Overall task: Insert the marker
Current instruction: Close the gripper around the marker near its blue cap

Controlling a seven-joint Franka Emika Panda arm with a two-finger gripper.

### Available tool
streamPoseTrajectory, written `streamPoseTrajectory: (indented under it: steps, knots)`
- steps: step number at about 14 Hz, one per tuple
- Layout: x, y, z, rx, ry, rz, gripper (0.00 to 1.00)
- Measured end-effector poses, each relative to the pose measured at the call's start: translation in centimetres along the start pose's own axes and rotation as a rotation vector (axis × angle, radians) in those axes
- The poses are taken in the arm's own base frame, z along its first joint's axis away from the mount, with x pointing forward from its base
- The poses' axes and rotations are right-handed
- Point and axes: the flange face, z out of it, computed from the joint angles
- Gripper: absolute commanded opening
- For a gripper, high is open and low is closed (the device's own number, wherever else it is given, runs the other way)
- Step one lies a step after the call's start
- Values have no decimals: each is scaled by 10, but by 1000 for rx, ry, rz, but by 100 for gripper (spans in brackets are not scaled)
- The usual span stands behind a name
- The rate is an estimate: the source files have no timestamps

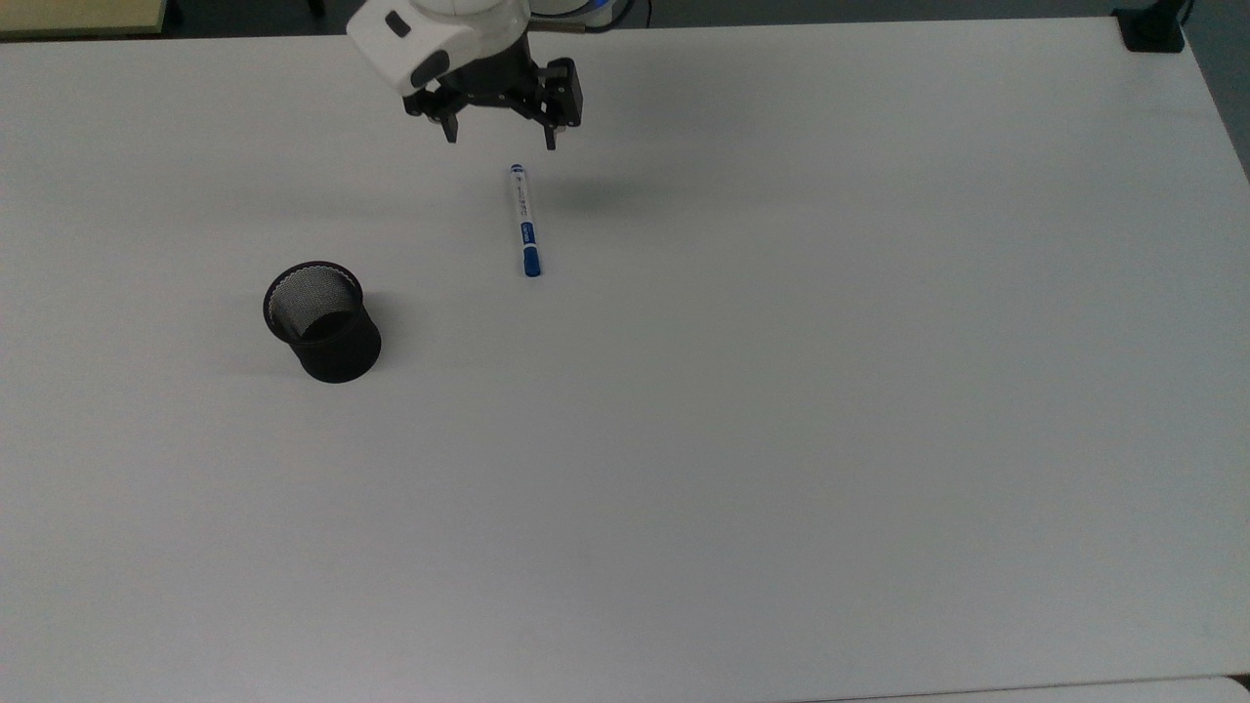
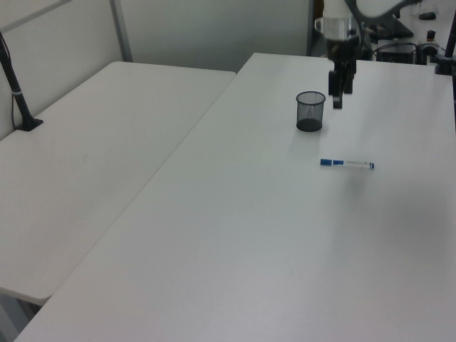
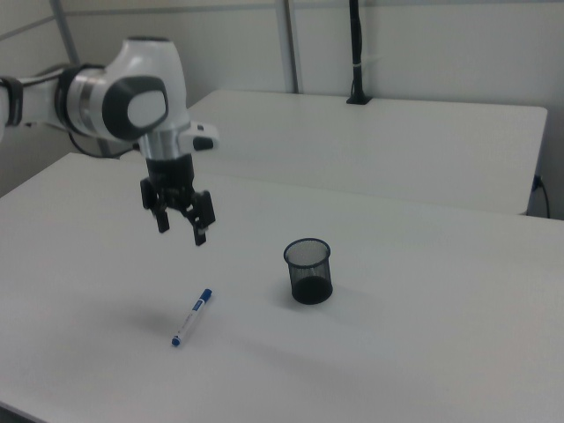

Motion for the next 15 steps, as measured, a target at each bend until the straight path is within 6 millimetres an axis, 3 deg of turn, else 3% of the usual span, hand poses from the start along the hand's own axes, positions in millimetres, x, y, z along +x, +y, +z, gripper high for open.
streamPoseTrajectory:
  steps: [2,5,9,13,15]
  knots:
    - [-5,-5,46,-4,-6,-20,90]
    - [-5,-5,86,-18,-26,-45,82]
    - [12,-8,140,-46,-43,-72,67]
    - [17,-20,155,-51,-42,-96,53]
    - [20,-24,160,-51,-30,-102,40]
